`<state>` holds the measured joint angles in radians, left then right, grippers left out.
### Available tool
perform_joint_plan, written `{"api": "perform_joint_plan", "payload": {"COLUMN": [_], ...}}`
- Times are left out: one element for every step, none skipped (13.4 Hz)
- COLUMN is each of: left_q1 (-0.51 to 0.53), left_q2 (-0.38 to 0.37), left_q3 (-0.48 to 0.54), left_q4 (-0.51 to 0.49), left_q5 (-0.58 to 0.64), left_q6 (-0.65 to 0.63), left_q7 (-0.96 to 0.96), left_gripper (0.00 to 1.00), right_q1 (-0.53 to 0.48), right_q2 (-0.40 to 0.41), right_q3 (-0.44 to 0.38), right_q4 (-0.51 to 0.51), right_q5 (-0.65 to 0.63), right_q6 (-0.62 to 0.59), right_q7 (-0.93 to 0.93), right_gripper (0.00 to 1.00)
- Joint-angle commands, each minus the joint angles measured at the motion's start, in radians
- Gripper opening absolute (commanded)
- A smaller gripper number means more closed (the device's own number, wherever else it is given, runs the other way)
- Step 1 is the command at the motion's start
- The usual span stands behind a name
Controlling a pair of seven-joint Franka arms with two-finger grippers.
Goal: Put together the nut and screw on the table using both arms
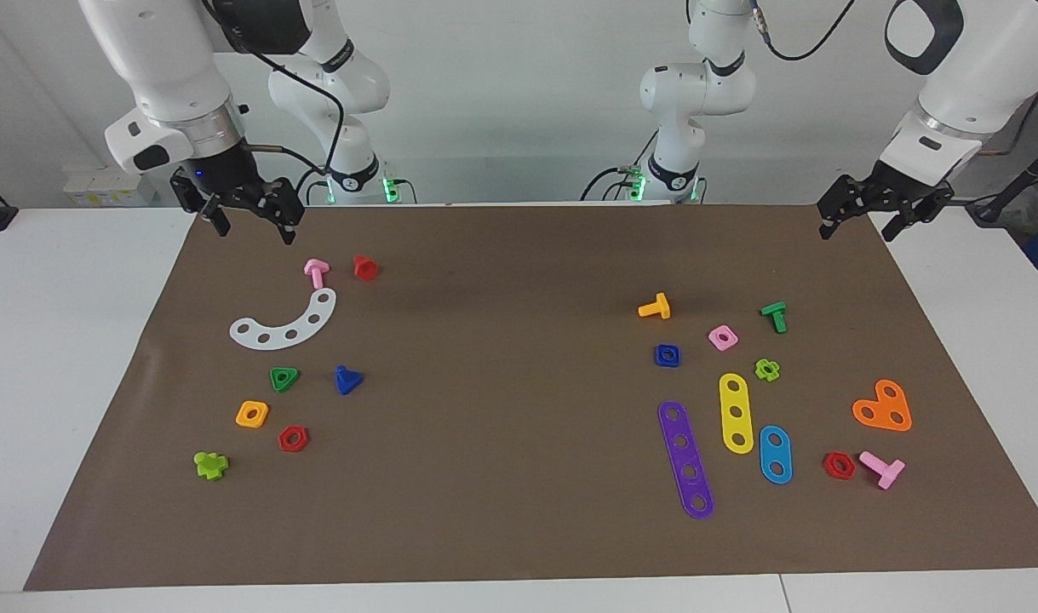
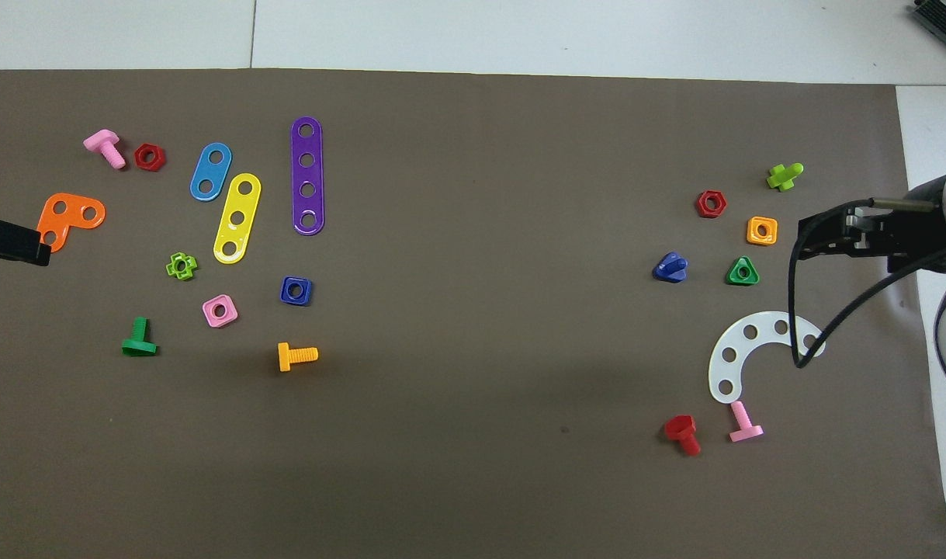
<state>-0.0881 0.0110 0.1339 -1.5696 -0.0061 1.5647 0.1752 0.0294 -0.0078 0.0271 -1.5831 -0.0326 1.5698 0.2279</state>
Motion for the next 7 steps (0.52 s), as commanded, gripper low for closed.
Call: {"api": "perform_joint_plan", "payload": {"left_q1": [-0.016, -0.016, -0.016, -0.016, -0.019, -0.042, -0.065], "left_q2": [-0.033, -0.034, -0.036, -0.036, -0.036, -0.034, -0.033], "left_q3": [0.009, 0.010, 0.009, 0.009, 0.009, 0.009, 0.009], "left_q4": [-0.041, -0.049, -0.050, -0.052, -0.055, -0.062, -0.069], "left_q5": [-0.006, -0.006, -0.006, -0.006, -0.006, -0.006, -0.006], "left_q6": [0.018, 0.024, 0.024, 0.026, 0.031, 0.035, 0.038], "left_q7": [-0.013, -0.013, -0.014, -0.016, -0.022, -0.054, -0.104], "left_gripper": [1.00, 1.00, 1.00, 1.00, 1.00, 1.00, 0.99], "right_q1": [-0.019, -0.020, -0.020, -0.019, -0.019, -0.020, -0.020], "right_q2": [-0.028, -0.028, -0.026, -0.028, -0.026, -0.026, -0.026], "right_q3": [0.007, 0.007, 0.005, 0.005, 0.005, 0.005, 0.005], "right_q4": [-0.028, -0.026, -0.025, -0.025, -0.025, -0.025, -0.026], "right_q5": [0.023, 0.023, 0.023, 0.023, 0.023, 0.023, 0.023], "right_q6": [-0.004, -0.004, -0.004, -0.004, -0.004, -0.004, -0.004], "right_q7": [-0.024, -0.030, -0.030, -0.033, -0.033, -0.033, -0.033], "right_gripper": [1.00, 1.00, 1.00, 1.00, 1.00, 1.00, 1.00]}}
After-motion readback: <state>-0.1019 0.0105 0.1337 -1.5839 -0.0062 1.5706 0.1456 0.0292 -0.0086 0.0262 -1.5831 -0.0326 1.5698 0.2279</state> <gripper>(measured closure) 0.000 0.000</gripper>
